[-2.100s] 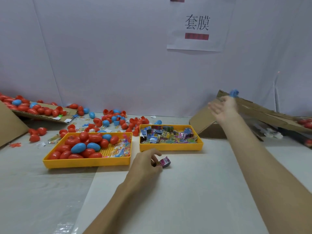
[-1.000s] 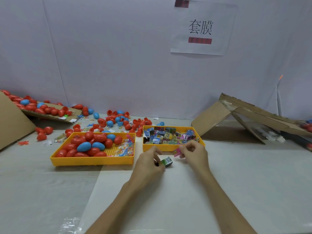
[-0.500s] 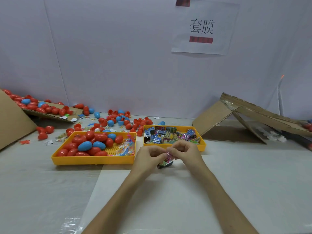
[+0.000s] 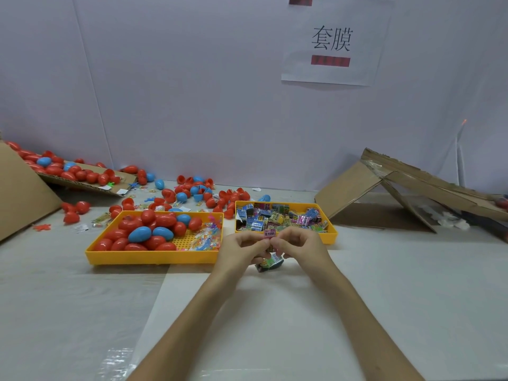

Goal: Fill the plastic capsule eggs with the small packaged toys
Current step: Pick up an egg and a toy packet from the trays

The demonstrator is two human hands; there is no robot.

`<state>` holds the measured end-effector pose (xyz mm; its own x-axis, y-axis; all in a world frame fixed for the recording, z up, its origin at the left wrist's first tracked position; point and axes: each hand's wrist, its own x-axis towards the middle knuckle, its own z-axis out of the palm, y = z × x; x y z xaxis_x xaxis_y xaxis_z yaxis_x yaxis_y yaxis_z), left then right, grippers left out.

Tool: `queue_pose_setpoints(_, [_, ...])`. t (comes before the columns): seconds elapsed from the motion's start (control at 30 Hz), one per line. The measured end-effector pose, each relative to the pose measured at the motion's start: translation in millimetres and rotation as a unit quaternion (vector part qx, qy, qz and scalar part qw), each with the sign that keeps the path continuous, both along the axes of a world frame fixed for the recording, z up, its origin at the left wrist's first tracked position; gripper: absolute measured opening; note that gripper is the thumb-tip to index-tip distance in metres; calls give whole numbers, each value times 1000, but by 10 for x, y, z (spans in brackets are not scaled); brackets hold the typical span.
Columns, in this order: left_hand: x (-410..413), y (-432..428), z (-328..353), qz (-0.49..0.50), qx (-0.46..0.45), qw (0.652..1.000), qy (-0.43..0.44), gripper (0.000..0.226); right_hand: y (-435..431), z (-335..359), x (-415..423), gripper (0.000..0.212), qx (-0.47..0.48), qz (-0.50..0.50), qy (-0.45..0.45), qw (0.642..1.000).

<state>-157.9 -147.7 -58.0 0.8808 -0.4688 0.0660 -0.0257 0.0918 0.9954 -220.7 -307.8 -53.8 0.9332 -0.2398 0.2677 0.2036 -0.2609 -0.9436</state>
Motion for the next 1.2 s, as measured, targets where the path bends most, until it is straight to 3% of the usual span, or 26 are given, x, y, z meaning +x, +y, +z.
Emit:
queue_pose_setpoints(0.23, [5,11,3,32,9,999,-24,11,-22,-7,1,4,8,-22,5,1000])
queue_pose_setpoints(0.43, [-10,-10,-30,35,66,991,-113,7,-23,12,-17,6,8,-7,5,1000])
queue_pose_setpoints(0.67, [38,-5,-34,94,75,988,-96,9,-9,15,-17,1,41,6,3,999])
queue_pose_setpoints(0.87, [-14,-42,-71,93,158,960,-211,14,9,28,-31,8,45,44,-17,998])
queue_pose_setpoints(1.2, [-34,-27,-7,117,82,971,-193,9,36,29,-18,15,101,74,36,991])
